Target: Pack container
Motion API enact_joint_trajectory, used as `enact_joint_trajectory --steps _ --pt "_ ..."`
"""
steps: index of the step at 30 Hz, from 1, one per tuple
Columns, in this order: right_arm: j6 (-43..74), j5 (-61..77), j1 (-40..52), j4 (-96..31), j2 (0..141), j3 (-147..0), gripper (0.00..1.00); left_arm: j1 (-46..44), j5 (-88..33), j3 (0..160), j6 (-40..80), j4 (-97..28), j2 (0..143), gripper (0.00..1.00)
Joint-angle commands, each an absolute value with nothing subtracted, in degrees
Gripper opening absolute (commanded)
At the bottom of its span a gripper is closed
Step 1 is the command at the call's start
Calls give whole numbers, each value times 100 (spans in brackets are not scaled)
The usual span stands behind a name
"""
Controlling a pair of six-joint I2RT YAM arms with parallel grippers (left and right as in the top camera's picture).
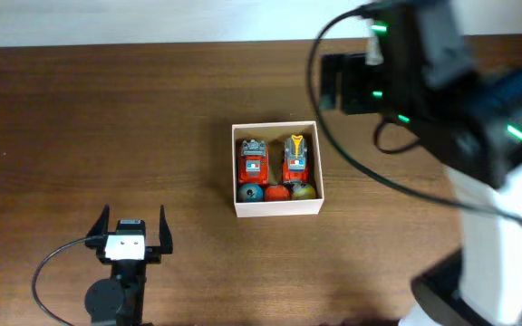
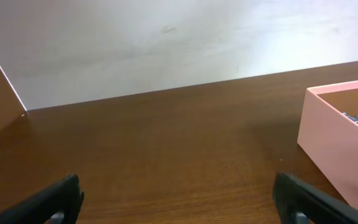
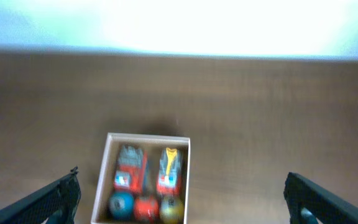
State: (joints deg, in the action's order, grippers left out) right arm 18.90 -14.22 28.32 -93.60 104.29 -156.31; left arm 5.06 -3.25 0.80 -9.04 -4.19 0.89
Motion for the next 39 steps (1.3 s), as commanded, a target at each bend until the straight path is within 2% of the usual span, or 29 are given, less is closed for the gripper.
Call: enact_joint_trajectory --steps 1,9,17,22,27,32,39 --pt "1730 -1695 2720 -8820 9738 -15082 99 504 -386 49 -996 -436 30 99" --pt "1520 -1577 1984 -6635 7762 -11839 99 504 -386 49 -996 -436 30 99" --pt "1461 -283 801 -4287 5625 -8123 99 504 -386 49 -996 -436 30 99" --pt "742 294 672 -2342 4344 -5981 99 504 -386 49 -996 -436 30 99" --pt "685 349 672 -939 3275 -4206 99 504 -386 49 -996 -436 30 99" --pt "683 346 672 -287 2418 -2967 99 504 -386 49 -996 -436 30 99" --pt "681 320 672 -99 1382 -1959 99 504 -386 49 -996 -436 30 99"
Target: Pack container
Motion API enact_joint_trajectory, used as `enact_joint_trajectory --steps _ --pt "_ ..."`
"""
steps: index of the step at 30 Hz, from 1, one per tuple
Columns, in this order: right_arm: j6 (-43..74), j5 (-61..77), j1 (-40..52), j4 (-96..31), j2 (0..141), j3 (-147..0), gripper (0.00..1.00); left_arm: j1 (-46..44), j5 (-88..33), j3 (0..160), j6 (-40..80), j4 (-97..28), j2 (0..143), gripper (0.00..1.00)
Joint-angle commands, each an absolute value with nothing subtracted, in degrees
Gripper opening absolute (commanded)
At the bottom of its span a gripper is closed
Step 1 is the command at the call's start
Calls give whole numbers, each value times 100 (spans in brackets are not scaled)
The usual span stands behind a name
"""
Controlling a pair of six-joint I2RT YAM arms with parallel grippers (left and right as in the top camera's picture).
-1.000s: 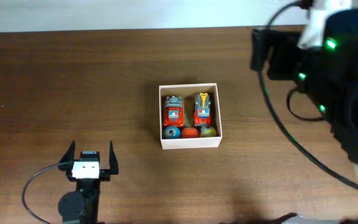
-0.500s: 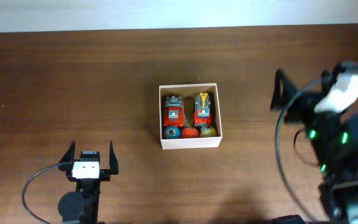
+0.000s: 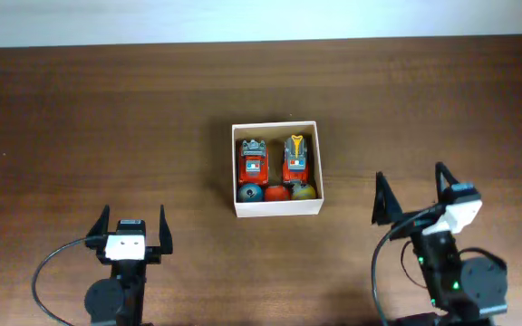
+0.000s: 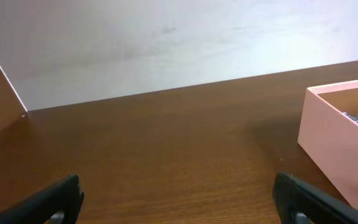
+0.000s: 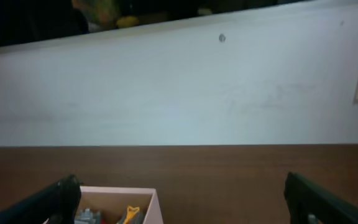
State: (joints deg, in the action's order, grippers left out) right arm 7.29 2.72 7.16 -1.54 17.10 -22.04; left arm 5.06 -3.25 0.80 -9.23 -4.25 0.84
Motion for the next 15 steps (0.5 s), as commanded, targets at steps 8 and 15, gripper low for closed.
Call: enact_joint_trajectory --steps 8,15 --pt "679 322 672 -99 246 -1116 99 504 -386 49 -996 -436 30 99" --pt "659 408 666 390 19 -591 99 504 -386 49 -996 -436 30 99"
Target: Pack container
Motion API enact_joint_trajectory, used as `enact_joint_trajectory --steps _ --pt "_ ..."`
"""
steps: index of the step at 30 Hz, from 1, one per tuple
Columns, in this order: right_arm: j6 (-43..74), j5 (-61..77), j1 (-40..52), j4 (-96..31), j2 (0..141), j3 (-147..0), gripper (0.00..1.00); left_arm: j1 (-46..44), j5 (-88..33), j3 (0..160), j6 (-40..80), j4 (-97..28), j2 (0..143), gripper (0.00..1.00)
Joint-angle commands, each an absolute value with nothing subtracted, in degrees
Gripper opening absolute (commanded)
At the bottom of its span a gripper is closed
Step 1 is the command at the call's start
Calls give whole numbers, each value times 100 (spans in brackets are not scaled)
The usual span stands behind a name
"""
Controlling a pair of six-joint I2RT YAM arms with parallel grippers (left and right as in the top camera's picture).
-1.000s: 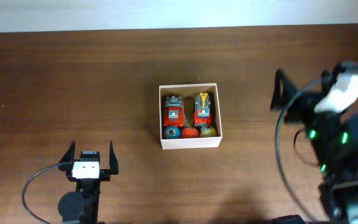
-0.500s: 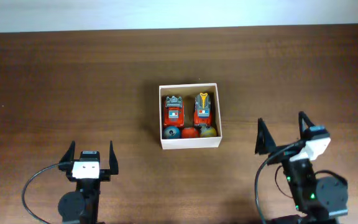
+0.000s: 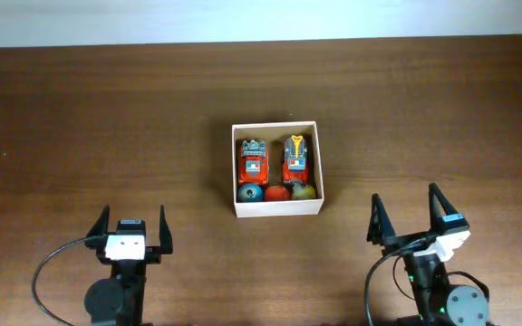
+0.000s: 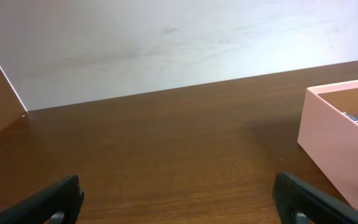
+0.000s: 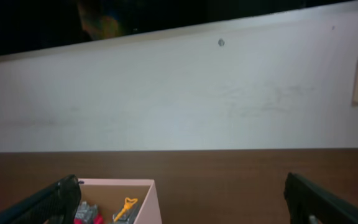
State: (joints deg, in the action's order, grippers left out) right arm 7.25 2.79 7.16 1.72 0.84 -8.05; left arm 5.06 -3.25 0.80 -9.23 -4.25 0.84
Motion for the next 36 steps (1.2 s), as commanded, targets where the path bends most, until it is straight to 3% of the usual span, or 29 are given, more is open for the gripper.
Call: enact_joint_trajectory --steps 1,13,21,36 --pt "661 414 666 495 19 -517 99 504 -386 49 -996 -436 30 99" --pt "620 1105 99 489 19 -32 99 504 -386 49 -996 -436 30 99" --pt "16 989 165 -331 19 -32 99 504 -386 49 -996 -436 30 99" --pt "19 370 165 -416 19 -32 99 504 -386 49 -996 -436 30 99"
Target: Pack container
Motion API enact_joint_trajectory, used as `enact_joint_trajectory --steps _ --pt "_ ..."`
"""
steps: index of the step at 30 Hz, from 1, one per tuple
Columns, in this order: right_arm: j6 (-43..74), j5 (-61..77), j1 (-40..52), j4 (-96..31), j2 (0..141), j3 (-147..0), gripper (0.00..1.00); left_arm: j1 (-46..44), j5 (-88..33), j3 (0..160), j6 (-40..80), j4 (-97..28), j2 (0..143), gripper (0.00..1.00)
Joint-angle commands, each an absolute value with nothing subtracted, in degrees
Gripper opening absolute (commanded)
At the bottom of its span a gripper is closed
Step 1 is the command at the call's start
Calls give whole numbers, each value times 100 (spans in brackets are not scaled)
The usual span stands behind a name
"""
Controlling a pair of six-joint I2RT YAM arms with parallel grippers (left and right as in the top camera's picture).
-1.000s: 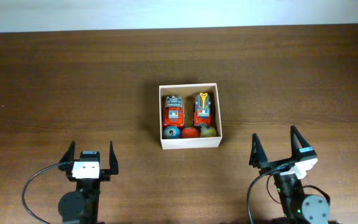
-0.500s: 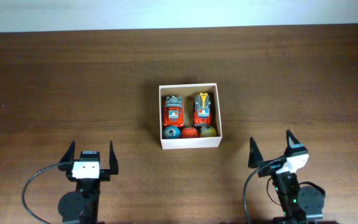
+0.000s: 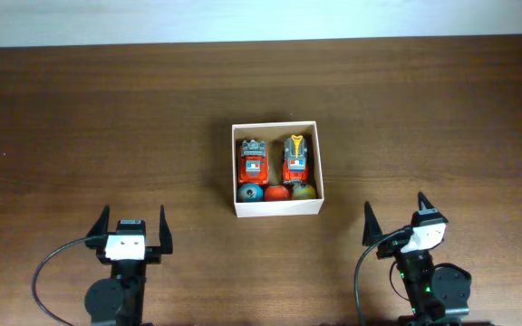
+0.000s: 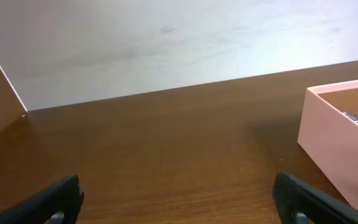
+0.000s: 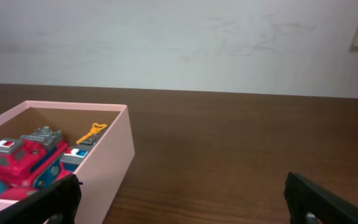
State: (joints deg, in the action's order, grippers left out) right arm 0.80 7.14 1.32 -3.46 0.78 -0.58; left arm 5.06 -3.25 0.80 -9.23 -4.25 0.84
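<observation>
A pale pink open box stands mid-table, its wall also showing in the left wrist view and the right wrist view. Inside lie two red toy trucks and three small balls along the near wall. My left gripper rests open at the near left, nothing between its fingers. At the near right my right gripper is open and empty, low over the table beside the box.
Brown wooden table runs to a white wall at the far edge. In the left wrist view a brown panel stands at the left.
My right gripper has sunk lower and tilted down; its camera now sees the box's inside and the table rather than mostly wall. The left arm and box have not moved.
My right arm was raised high at the far right, its camera looking down on the filled box. Then it was folded at the near right with open fingers, and it has settled lower since. The left gripper stayed open at the near left throughout.
</observation>
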Motion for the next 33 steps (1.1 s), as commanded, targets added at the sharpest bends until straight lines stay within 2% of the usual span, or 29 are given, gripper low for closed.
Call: enact_joint_trajectory --steps 1,11,33 --pt "19 309 163 -425 19 -32 99 504 -386 49 -996 -436 30 99" --pt "-419 231 163 -434 19 -32 99 504 -386 49 -996 -436 30 99" --pt "-427 231 148 -432 19 -32 99 504 -386 49 -996 -436 30 99"
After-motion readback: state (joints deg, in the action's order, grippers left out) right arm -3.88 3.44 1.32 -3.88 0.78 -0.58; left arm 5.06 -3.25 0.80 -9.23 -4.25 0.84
